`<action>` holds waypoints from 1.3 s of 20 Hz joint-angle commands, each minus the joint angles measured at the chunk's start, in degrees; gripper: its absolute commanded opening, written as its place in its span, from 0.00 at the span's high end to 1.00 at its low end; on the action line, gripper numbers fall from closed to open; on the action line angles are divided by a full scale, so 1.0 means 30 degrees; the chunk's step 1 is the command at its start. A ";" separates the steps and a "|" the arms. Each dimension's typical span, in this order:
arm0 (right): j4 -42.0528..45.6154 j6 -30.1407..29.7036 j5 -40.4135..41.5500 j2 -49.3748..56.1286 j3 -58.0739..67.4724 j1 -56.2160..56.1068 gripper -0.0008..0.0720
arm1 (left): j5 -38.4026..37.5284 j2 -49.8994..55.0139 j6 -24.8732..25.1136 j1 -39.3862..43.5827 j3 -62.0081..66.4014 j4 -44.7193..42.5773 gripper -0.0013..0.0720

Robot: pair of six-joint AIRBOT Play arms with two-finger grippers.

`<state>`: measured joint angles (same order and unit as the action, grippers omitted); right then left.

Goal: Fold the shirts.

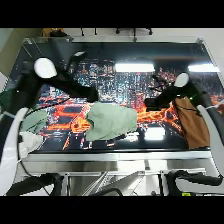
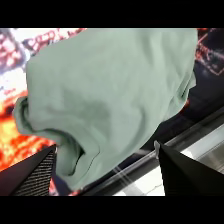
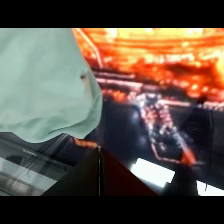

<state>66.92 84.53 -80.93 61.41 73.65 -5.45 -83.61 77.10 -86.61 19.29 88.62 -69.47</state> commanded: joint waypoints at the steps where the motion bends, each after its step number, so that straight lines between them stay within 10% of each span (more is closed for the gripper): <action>1: 0.0772 -0.0029 -0.0408 -0.0707 -0.0612 0.1173 0.83 | -0.0291 -0.3198 -0.0306 -0.2302 -0.4495 0.0044 0.04; 3: 0.0765 -0.0036 0.0226 -0.0707 -0.2302 0.1078 0.15 | 0.1676 -0.5166 -0.0306 -0.3140 -0.8502 0.0066 0.04; 10: -0.5901 -0.3417 0.4481 0.0204 -0.6754 0.1027 0.13 | 0.9187 -0.7242 0.2200 -0.4058 -1.8688 0.5275 0.04; 17: -0.8692 -0.5275 0.5559 0.2718 -0.6754 -0.1020 0.14 | 0.9551 -0.2871 0.8043 -0.4065 -2.0123 1.1832 0.04; 20: -0.8859 -0.5610 0.6003 0.3453 -0.6747 -0.1770 0.51 | 0.9559 -0.1319 0.8808 -0.4058 -1.9249 1.2692 0.12; 23: -0.9471 -0.6251 0.5770 0.3308 -0.6717 -0.1778 0.91 | 0.8765 -0.0248 0.9078 -0.4058 -1.7806 1.2684 0.93; 26: -0.9551 -0.6266 0.5333 0.2251 -0.5996 -0.1515 0.97 | 0.7111 -0.0758 0.9122 -0.4065 -1.5890 1.2713 0.96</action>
<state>39.44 66.65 -63.96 70.02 54.11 -10.28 -58.15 74.81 -60.47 7.14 36.45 -32.60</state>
